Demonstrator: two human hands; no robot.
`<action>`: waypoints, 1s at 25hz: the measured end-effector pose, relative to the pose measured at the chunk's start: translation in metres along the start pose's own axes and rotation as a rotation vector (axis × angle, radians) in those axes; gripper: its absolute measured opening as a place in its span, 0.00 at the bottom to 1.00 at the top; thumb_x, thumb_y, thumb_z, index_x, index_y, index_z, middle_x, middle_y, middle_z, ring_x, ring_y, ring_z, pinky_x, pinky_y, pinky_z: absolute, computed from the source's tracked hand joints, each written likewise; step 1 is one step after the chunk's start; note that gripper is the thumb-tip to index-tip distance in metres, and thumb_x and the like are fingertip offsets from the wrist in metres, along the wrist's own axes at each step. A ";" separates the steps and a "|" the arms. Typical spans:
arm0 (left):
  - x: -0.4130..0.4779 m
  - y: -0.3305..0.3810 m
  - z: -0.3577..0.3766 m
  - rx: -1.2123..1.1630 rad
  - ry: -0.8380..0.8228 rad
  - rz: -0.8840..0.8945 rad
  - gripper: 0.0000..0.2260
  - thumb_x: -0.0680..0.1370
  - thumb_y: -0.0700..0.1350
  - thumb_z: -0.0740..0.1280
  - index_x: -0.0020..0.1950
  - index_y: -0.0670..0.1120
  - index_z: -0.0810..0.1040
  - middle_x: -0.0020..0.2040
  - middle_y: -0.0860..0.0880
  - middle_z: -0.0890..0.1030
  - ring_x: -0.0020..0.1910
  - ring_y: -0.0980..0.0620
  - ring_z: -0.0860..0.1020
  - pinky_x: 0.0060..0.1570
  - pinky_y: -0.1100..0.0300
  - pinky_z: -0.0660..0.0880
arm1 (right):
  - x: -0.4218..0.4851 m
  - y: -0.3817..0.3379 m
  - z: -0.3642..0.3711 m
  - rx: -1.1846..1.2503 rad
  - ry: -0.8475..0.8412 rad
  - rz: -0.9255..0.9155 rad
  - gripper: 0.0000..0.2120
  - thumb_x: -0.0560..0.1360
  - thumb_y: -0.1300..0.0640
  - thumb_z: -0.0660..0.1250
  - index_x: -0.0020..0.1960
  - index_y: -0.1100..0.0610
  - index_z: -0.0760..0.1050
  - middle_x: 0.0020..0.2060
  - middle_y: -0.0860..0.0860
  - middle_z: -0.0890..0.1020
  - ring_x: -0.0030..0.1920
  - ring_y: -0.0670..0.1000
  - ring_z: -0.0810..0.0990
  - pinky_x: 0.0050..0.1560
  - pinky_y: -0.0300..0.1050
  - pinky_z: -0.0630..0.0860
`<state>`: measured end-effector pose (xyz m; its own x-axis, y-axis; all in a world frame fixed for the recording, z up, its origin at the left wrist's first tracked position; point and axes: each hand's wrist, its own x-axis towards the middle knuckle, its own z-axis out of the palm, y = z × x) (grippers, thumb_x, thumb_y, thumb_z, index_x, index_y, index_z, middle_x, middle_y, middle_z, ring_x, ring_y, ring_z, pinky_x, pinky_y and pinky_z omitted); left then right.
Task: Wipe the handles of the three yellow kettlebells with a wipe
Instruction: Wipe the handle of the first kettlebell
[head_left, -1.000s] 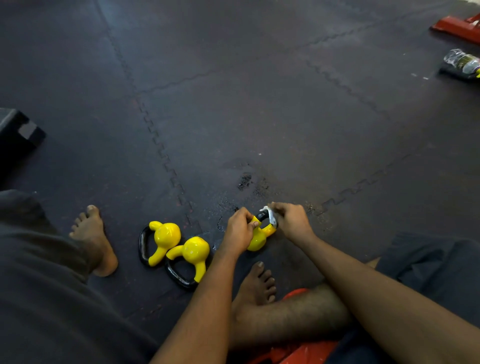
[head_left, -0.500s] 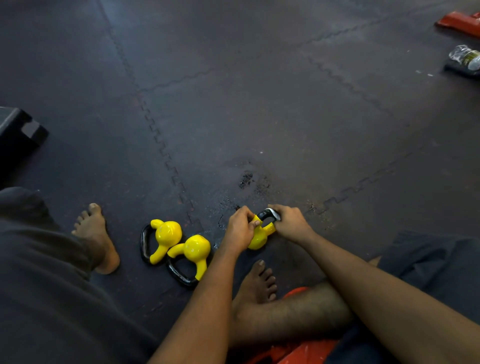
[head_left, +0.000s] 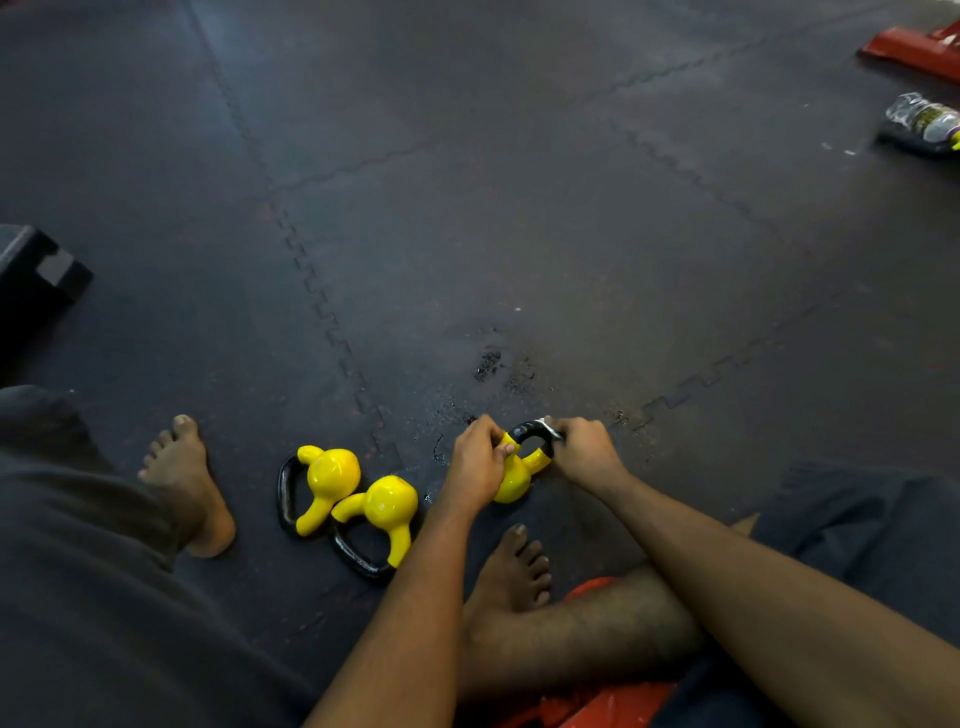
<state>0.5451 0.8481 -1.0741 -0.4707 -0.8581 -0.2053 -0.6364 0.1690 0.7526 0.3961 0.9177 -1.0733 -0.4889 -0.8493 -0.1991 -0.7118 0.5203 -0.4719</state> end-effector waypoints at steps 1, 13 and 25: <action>0.001 0.000 -0.001 0.002 0.004 0.002 0.04 0.77 0.42 0.68 0.45 0.43 0.74 0.45 0.47 0.77 0.43 0.51 0.74 0.40 0.61 0.65 | -0.001 -0.002 -0.001 -0.030 0.009 -0.030 0.17 0.77 0.59 0.59 0.63 0.51 0.78 0.48 0.60 0.84 0.52 0.65 0.79 0.46 0.50 0.75; 0.005 0.005 -0.002 0.035 0.010 0.001 0.04 0.77 0.41 0.67 0.44 0.43 0.72 0.44 0.46 0.76 0.43 0.49 0.73 0.40 0.58 0.65 | -0.005 -0.008 0.010 -0.163 0.080 -0.133 0.19 0.76 0.60 0.57 0.65 0.54 0.74 0.40 0.62 0.82 0.43 0.66 0.79 0.35 0.51 0.70; 0.006 0.006 -0.004 0.073 0.000 0.011 0.05 0.78 0.41 0.66 0.44 0.43 0.71 0.44 0.46 0.75 0.43 0.49 0.72 0.40 0.58 0.65 | -0.015 -0.020 0.003 -0.197 0.082 -0.081 0.18 0.78 0.60 0.57 0.67 0.57 0.71 0.43 0.62 0.80 0.46 0.65 0.79 0.36 0.48 0.65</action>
<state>0.5408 0.8417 -1.0689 -0.4780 -0.8558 -0.1977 -0.6742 0.2132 0.7071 0.4193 0.9195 -1.0635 -0.4597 -0.8832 -0.0928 -0.8313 0.4647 -0.3049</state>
